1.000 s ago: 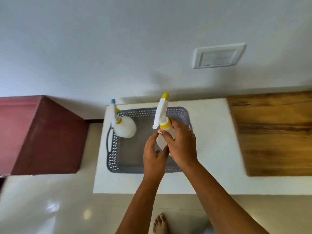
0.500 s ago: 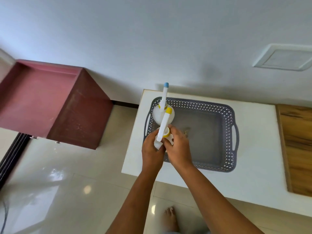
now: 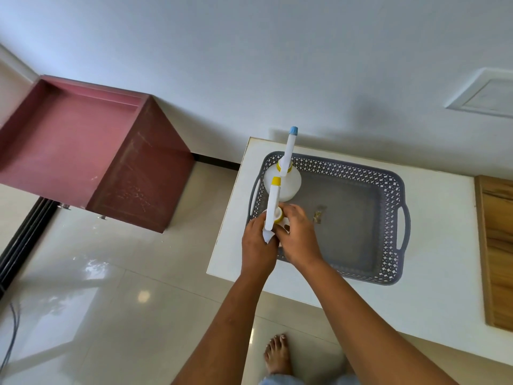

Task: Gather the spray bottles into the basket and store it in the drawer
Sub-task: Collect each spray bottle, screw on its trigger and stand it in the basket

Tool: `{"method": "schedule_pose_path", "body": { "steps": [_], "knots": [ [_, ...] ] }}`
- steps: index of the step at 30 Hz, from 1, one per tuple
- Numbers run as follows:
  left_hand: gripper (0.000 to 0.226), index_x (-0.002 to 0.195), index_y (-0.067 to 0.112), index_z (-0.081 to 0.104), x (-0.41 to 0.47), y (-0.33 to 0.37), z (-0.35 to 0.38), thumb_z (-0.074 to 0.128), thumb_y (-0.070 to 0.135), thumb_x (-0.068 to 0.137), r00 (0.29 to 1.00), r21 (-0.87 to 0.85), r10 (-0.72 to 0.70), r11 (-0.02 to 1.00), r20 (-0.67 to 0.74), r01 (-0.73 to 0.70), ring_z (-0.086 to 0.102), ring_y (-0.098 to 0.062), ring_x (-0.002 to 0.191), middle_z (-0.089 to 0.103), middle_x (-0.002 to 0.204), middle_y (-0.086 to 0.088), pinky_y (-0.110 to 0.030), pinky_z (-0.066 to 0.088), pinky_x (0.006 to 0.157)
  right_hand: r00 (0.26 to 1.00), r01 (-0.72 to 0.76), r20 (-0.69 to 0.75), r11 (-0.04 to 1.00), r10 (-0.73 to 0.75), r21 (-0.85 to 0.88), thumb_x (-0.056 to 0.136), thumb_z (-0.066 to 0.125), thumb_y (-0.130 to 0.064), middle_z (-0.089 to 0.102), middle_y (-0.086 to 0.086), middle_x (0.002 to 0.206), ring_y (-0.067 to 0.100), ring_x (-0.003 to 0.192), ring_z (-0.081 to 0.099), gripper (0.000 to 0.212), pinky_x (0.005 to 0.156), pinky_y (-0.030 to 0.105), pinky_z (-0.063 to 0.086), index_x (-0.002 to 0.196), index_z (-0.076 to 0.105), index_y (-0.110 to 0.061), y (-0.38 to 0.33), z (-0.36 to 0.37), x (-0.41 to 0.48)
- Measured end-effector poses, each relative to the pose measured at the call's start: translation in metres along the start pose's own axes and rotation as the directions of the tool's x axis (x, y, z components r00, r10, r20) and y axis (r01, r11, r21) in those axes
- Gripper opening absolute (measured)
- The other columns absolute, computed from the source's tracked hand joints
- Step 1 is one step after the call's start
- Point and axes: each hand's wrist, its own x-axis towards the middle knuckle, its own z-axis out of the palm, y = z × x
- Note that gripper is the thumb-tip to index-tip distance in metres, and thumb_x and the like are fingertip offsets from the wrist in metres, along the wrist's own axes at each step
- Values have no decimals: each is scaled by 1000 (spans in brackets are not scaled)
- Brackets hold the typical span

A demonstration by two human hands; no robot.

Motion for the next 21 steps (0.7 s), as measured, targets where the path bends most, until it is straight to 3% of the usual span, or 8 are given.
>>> {"method": "schedule_pose_path", "body": {
  "steps": [7, 15, 21],
  "knots": [
    [43, 131, 12, 51, 0, -2, 1, 57, 4, 89, 1000, 32, 13, 999, -19, -12, 49, -11, 109, 57, 127, -6, -28, 43, 98, 999, 30, 36, 999, -30, 13, 88, 62, -12, 55, 8, 128, 24, 117, 54, 38, 101, 35, 45, 126, 55, -12, 4, 0, 4],
    [45, 132, 11, 49, 3, -8, 5, 59, 6, 88, 1000, 115, 7, 993, -31, -4, 49, -24, 122, 54, 131, -8, -40, 42, 107, 999, 35, 18, 999, -36, 21, 88, 63, -16, 55, 7, 126, 24, 116, 54, 38, 100, 41, 48, 125, 55, -14, 12, 5, 1],
    [41, 127, 10, 52, 6, -18, 9, 60, 6, 87, 998, 106, 29, 994, -50, -24, 54, -28, 113, 56, 123, -10, -48, 49, 98, 999, 12, 35, 1000, -12, -4, 88, 62, -17, 53, 7, 131, 25, 119, 52, 42, 102, 41, 47, 129, 52, -16, 18, 7, 3]
  ]
}}
